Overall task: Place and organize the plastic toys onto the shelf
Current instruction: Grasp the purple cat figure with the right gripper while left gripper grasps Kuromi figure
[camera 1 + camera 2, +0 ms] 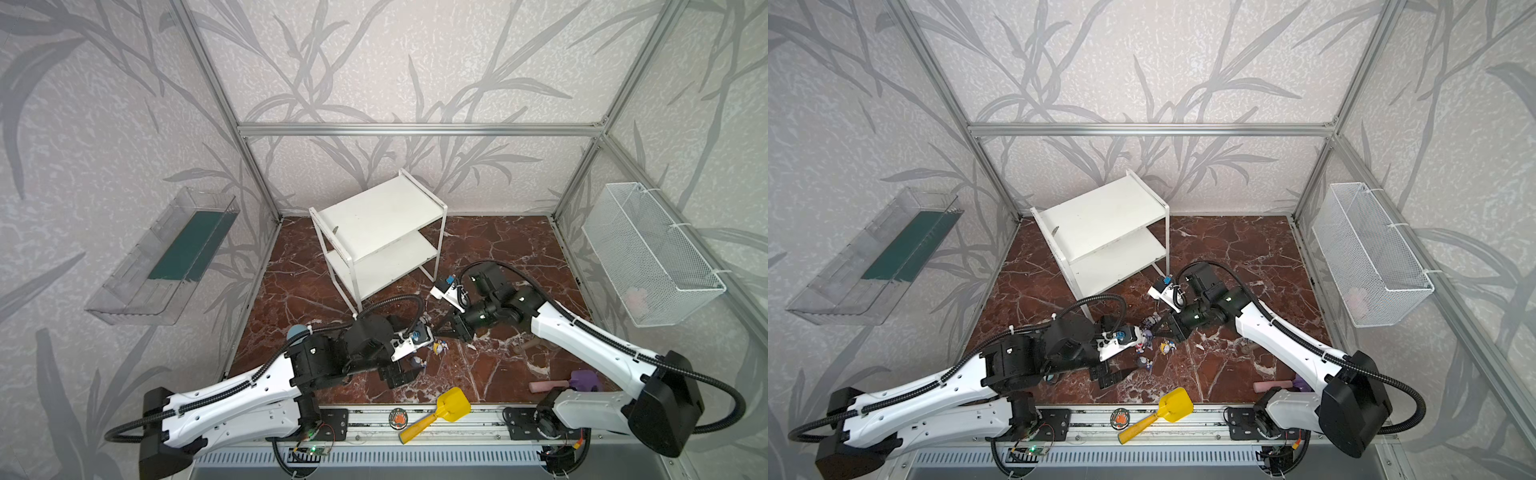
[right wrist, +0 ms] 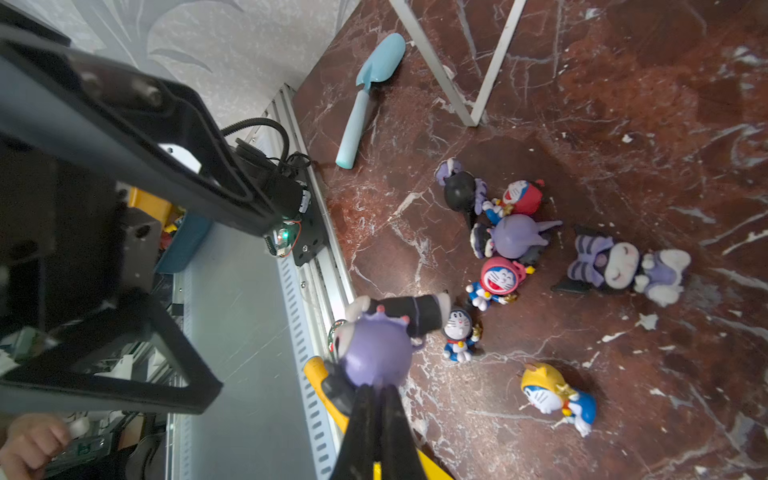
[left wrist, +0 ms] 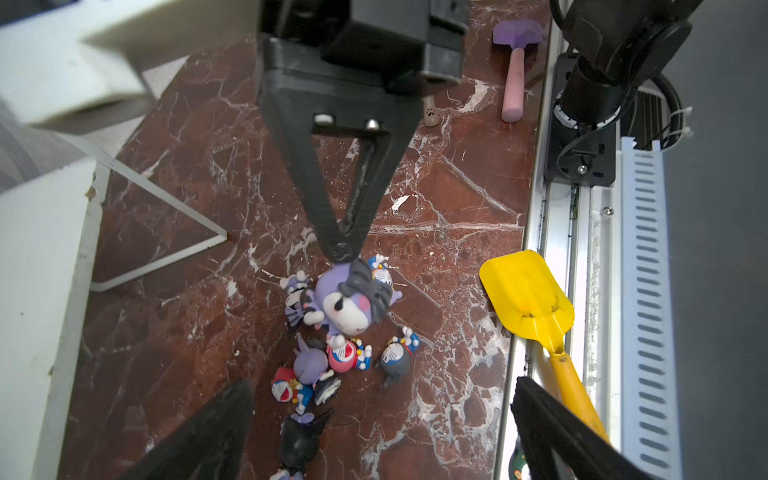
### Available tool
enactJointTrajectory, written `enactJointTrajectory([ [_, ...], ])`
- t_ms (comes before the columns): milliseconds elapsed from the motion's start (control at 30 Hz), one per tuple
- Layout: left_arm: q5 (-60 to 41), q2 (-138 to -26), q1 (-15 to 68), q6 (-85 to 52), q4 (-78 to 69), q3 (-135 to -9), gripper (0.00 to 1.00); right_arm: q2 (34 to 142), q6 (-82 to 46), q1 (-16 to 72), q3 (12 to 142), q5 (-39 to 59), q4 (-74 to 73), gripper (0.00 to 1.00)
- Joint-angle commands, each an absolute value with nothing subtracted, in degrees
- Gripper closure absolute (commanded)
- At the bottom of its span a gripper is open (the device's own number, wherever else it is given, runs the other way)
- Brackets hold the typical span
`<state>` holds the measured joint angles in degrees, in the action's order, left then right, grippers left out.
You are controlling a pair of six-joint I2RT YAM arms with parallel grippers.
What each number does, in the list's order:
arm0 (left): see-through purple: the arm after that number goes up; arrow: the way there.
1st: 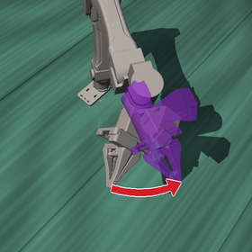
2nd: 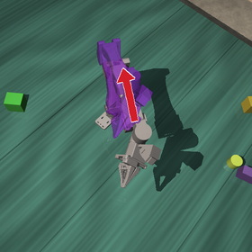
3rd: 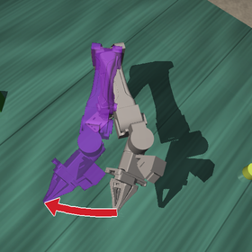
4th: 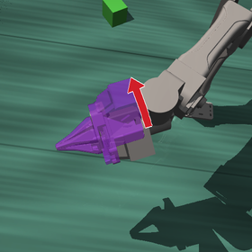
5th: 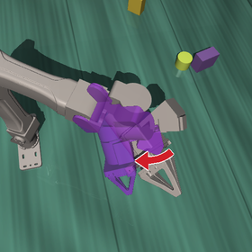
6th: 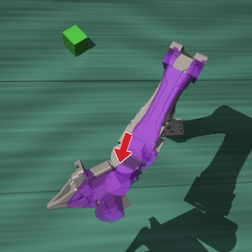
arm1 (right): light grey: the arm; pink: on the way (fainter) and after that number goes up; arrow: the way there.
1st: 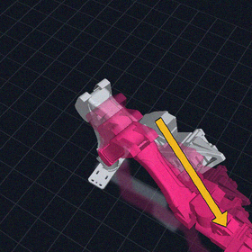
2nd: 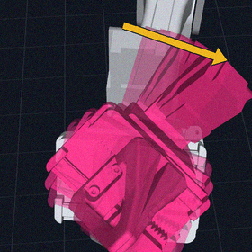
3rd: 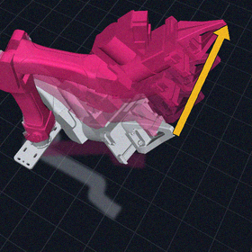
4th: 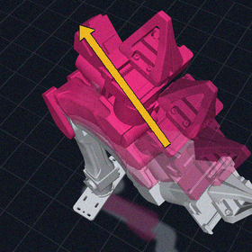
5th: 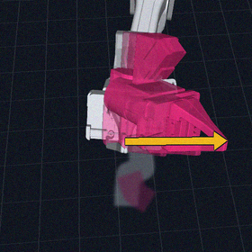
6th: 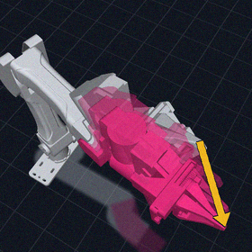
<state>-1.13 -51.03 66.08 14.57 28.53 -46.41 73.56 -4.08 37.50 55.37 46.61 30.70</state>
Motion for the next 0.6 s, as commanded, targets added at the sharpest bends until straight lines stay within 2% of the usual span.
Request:
enactJointTrajectory([
  [0, 3.91, -51.29, 68.64, 21.87, 25.97, -45.19, 0.02, 71.5, -2.72, 37.54, 56.93, 52.53, 35.75, 1.0],
  [267, 0.78, -49.23, 69.26, 25.73, 25.22, -44.11, 0.06, 61.92, 3.12, 38.35, 52.83, 54.04, 33.83, 1.0],
  [467, -0.59, -47.06, 69.27, 27.14, 22.88, -42.74, 0.18, 60.35, 5.29, 40.26, 52.9, 58.28, 33.7, 1.0],
  [567, -1.73, -45.47, 69.28, 28.09, 21.62, -42.4, 0.21, 60.53, 6.2, 41.45, 52.95, 60.14, 33.72, 1.0],
])
